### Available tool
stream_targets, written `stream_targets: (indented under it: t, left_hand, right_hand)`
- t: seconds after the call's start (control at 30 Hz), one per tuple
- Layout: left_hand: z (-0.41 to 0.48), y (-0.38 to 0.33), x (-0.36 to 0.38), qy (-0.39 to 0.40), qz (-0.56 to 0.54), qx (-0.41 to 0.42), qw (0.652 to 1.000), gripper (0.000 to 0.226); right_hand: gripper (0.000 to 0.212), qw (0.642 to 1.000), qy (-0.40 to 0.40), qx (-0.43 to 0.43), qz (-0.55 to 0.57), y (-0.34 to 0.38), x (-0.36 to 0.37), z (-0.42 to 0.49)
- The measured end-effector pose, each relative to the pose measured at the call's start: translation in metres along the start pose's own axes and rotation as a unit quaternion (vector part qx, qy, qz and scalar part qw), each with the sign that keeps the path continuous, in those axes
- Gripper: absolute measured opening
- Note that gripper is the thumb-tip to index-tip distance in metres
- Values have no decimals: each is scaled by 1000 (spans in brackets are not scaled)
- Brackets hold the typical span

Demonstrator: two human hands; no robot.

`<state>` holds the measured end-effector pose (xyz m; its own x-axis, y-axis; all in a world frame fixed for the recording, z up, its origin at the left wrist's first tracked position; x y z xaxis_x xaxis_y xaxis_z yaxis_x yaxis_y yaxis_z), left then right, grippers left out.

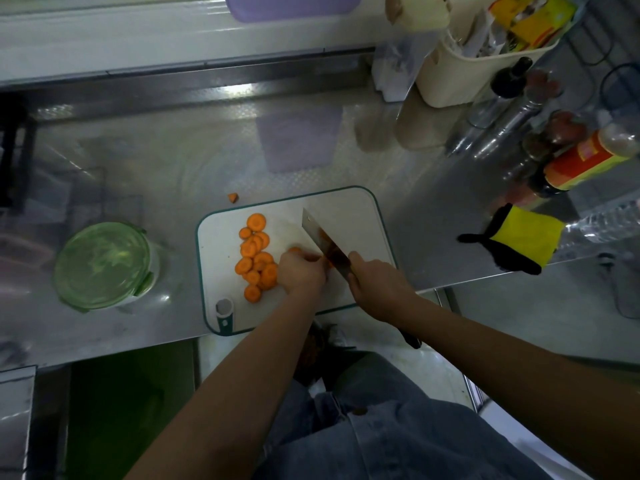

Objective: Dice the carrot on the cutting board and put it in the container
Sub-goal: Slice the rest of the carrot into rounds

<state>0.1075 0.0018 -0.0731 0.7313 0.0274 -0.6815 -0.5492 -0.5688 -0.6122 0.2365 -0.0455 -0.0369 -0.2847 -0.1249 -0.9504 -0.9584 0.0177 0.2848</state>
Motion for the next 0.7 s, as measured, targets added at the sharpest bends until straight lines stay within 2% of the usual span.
stream_targets:
  t: [0.37, 0.6, 0.7]
  left_hand:
    - [5, 1, 3, 0, -1, -2, 1000, 19]
    - [7, 1, 4, -4, 5, 14, 1000, 19]
    - [8, 1, 3, 3, 17, 22, 1000, 18]
  right_hand:
    - [37, 1000, -5, 15, 2, 1, 17, 5]
    - [34, 999, -43, 2, 10, -8, 15, 5]
    - [29, 995, -82, 2, 53, -11, 3, 4]
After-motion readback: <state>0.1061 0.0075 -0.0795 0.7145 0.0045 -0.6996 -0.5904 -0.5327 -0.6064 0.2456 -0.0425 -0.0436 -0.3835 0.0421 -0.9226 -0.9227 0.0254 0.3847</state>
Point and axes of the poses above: each hand's wrist, its own z-axis towards the middle knuckle, its own x-axis out of the palm, y = z × x, the point moved 5 cm from there along z, towards the middle knuckle, and after that the axes turned 15 degrees about -y, right-handed, at the moved point
